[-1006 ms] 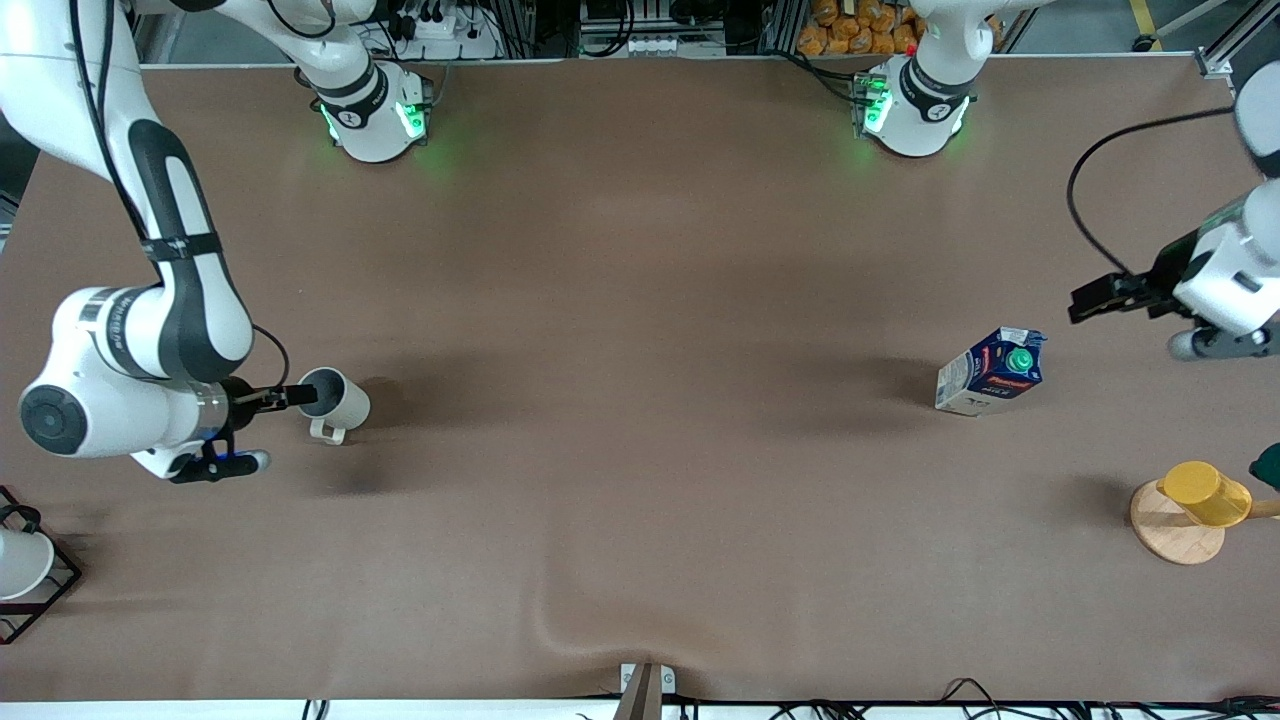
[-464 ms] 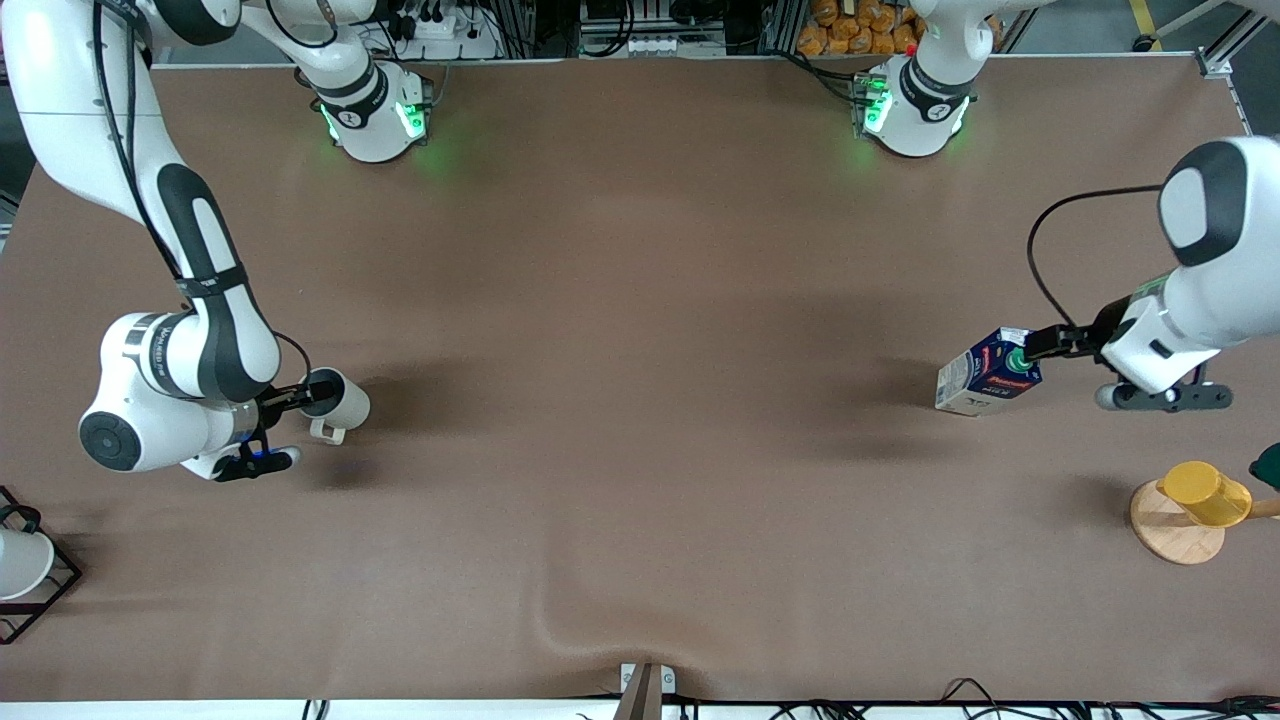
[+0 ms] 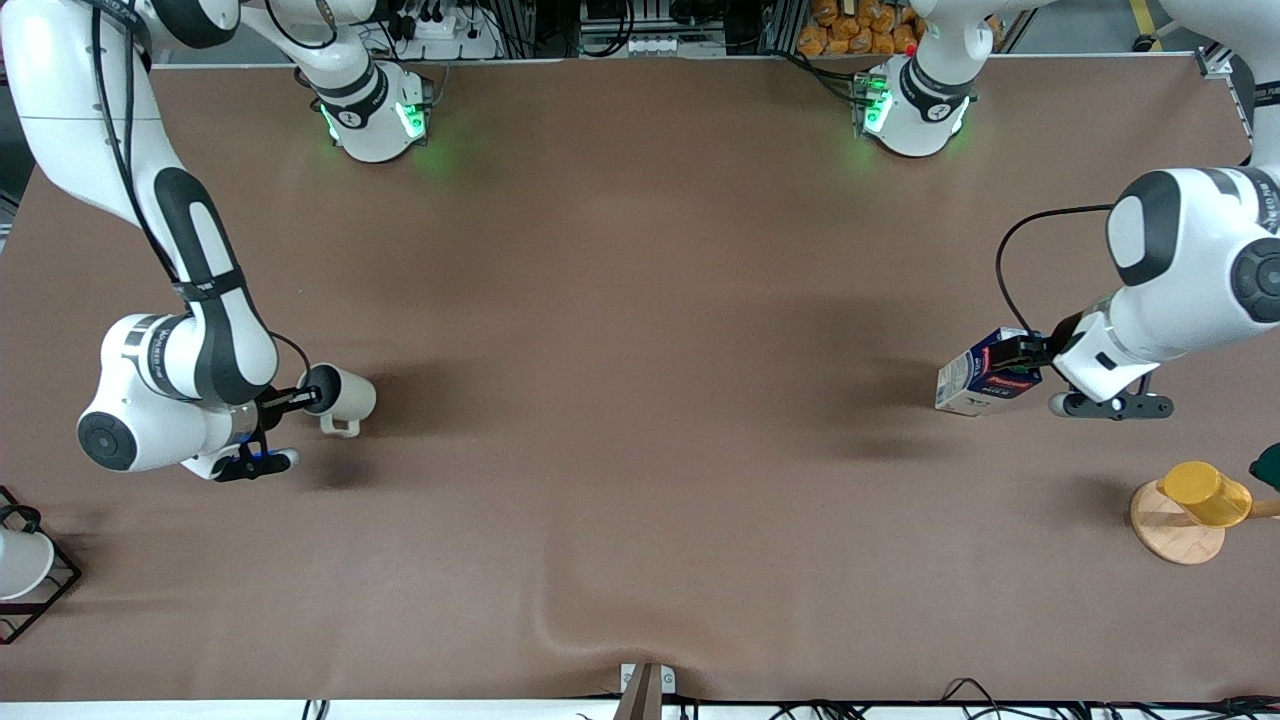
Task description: Place milk next to cup
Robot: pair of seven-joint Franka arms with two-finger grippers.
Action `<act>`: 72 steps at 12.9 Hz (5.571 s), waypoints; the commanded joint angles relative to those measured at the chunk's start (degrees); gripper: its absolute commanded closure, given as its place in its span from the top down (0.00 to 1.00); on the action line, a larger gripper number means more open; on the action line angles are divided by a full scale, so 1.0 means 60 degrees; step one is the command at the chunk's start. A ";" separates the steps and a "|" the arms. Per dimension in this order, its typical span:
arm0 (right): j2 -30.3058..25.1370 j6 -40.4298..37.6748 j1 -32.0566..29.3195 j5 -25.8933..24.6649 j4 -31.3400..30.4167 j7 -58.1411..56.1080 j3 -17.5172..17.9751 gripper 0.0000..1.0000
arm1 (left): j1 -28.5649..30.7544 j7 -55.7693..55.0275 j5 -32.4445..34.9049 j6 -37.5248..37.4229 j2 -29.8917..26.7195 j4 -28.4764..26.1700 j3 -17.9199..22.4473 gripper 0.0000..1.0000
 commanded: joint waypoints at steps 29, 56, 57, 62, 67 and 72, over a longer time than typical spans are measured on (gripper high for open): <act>0.1420 0.0932 0.4721 -0.0740 0.2751 0.6455 0.1294 0.32 | 0.0163 -0.0487 0.0635 -0.2195 -0.0701 0.0843 -0.0046 0.44; -0.5579 -0.2231 -0.1401 -0.0813 -0.0355 0.0626 0.1279 1.00 | -0.4782 -1.1835 0.1537 -0.1640 0.3365 0.4821 -0.5262 0.43; -0.5698 -0.2465 -0.1548 -0.0828 -0.0340 0.0713 0.1265 1.00 | -0.5354 -1.2174 0.2022 -0.1626 0.3952 0.5320 -0.5044 0.43; -0.5801 -0.2892 -0.1578 -0.0725 -0.0282 0.0729 0.0606 1.00 | -0.7599 -1.1871 0.2159 -0.0661 0.4660 0.6072 -0.2802 0.44; -0.5992 -0.3171 -0.1636 -0.0710 -0.0282 0.1505 0.0606 1.00 | -0.7513 -1.0918 0.1427 -0.0470 0.4822 0.6101 -0.2786 0.43; -0.5992 -0.3068 -0.1549 -0.0711 -0.0267 0.1358 0.0239 1.00 | -0.7615 -1.0917 0.1426 -0.0307 0.5130 0.6292 -0.2522 0.44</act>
